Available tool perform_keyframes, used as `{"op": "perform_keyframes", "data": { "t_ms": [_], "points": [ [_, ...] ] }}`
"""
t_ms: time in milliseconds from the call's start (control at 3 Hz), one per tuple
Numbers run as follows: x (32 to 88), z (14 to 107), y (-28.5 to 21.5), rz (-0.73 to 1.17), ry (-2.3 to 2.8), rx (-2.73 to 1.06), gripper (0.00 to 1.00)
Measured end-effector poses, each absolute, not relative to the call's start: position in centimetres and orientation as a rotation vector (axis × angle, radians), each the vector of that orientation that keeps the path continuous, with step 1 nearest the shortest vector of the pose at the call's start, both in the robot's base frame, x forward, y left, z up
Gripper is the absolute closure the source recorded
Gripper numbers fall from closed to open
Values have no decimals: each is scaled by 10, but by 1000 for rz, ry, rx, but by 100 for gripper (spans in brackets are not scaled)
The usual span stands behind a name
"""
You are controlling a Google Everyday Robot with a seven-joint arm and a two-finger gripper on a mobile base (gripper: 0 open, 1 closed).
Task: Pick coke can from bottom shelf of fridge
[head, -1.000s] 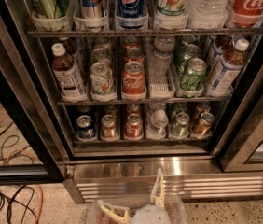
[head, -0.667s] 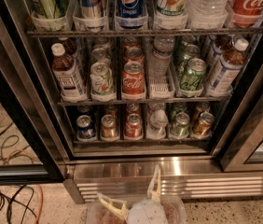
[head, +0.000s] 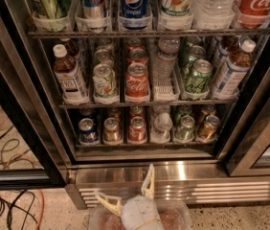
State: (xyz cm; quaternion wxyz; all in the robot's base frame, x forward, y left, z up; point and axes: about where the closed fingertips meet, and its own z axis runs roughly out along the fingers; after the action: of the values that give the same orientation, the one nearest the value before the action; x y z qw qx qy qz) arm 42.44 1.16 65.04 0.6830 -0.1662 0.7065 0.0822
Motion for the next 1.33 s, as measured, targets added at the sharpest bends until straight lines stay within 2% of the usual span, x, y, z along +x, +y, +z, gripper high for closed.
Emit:
{"op": "perform_keyframes", "data": {
  "t_ms": [667,1000,1333],
  "points": [
    [463,628,3,169,1542,-257,0],
    [491,636,-16,77,1442,-141,0],
    [492,627,-12,93,1473,-139,0]
  ]
}}
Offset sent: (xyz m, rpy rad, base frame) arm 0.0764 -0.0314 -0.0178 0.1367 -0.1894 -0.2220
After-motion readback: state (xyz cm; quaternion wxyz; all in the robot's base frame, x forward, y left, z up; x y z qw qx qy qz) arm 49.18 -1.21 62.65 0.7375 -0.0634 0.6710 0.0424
